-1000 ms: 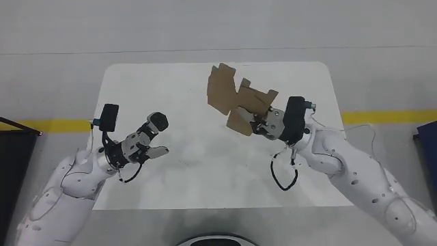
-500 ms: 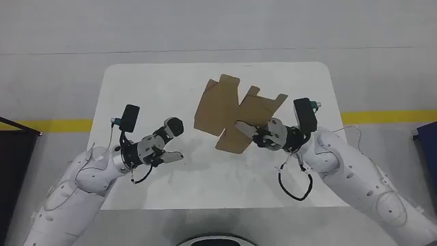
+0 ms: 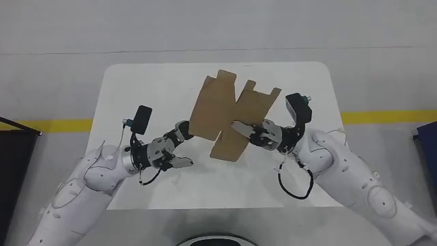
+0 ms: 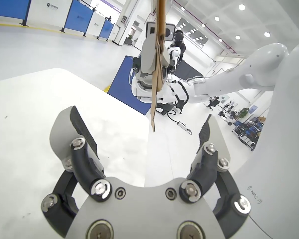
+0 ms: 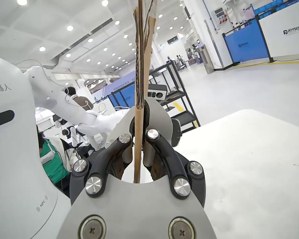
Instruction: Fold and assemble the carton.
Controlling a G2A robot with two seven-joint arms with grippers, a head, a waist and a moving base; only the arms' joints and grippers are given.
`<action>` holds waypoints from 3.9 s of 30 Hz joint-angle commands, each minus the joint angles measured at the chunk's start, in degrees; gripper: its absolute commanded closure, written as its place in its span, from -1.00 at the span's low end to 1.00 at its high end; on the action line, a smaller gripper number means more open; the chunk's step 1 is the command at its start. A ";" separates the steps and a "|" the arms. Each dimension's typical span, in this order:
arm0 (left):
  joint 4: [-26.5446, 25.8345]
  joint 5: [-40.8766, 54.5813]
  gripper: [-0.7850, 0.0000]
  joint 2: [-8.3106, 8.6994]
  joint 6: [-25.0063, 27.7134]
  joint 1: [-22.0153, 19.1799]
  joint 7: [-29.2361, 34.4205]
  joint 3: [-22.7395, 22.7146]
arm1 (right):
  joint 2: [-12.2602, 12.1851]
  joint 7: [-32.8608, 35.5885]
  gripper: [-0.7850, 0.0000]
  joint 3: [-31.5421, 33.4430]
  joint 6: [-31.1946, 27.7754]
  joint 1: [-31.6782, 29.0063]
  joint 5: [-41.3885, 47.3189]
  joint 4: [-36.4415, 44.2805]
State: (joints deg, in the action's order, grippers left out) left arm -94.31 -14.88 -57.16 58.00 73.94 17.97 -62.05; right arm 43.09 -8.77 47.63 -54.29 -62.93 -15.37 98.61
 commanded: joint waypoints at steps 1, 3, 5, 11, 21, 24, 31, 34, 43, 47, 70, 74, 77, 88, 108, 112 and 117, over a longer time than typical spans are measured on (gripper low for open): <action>0.22 0.18 -1.00 -0.09 0.00 -0.29 -0.45 0.35 | 0.38 1.35 1.00 -0.33 0.29 0.36 0.93 -0.29; -0.09 0.48 -0.80 -0.18 0.00 -0.61 -1.19 0.66 | 0.82 2.82 1.00 -0.75 0.77 0.74 1.59 -0.47; -0.03 0.71 -0.58 -0.26 0.00 -0.69 -2.44 0.55 | 1.26 3.99 1.00 -1.05 1.08 1.10 2.27 -0.67; 0.51 0.06 0.09 -0.38 0.00 -0.98 -3.39 0.79 | 2.39 6.39 1.00 -1.46 0.74 1.62 4.38 -1.40; 1.01 0.06 0.22 -0.49 0.00 -1.56 -3.48 1.56 | 4.07 9.91 1.00 -1.82 1.88 1.55 4.64 -2.25; 0.90 0.05 0.17 -0.46 0.00 -1.46 -3.80 1.52 | 4.52 10.68 1.00 -1.76 1.81 1.51 4.78 -2.38; 0.73 -0.40 1.00 -0.40 0.00 -1.25 -4.46 1.43 | 5.35 11.89 1.00 -1.01 1.22 1.10 4.78 -2.47; 0.60 -0.67 1.00 -0.38 0.00 -1.12 -4.71 1.43 | 5.66 12.38 1.00 -0.67 1.06 0.77 4.86 -2.59; -0.49 -7.24 1.00 -0.43 -0.56 0.29 -8.04 -1.02 | 6.64 14.53 -1.00 -0.59 -0.11 0.22 9.43 -3.30; -2.10 -11.93 1.00 -0.62 -3.15 1.82 -10.45 -2.44 | 6.96 15.14 -1.00 0.03 -0.80 -0.07 10.57 -3.68; -13.38 -49.10 1.00 -2.14 -37.31 9.82 -22.02 -4.15 | 11.02 17.80 -1.00 -1.92 10.43 1.01 7.46 -2.63; -13.49 -52.11 1.00 -2.47 -41.40 10.48 -23.66 -3.86 | 11.67 18.52 -1.00 -2.14 10.81 1.41 8.00 -3.30; -13.31 -53.00 1.00 -2.65 -43.02 10.67 -24.45 -4.04 | 12.06 18.98 -1.00 -2.07 10.81 1.49 8.31 -3.72; -13.09 -53.23 1.00 -2.92 -42.08 11.21 -25.37 -5.55 | 13.26 19.66 -1.00 -1.01 8.30 1.40 10.84 -5.38; -13.77 -59.83 1.00 -3.40 -44.86 13.18 -28.69 -7.30 | 14.39 23.34 -1.00 1.60 5.07 -0.33 14.69 -6.31; -13.45 -62.06 1.00 -3.55 -46.18 13.45 -29.73 -7.29 | 14.57 24.39 -0.95 1.97 3.00 -0.47 17.22 -6.81; -13.23 -62.75 1.00 -3.75 -46.34 13.67 -31.17 -7.36 | 14.75 25.36 -0.23 2.73 2.56 -0.80 18.67 -7.28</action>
State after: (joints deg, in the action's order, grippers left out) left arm -107.52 -77.51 -60.88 11.62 87.55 -12.88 -69.38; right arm 57.80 16.49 50.25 -51.80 -63.64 3.08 91.39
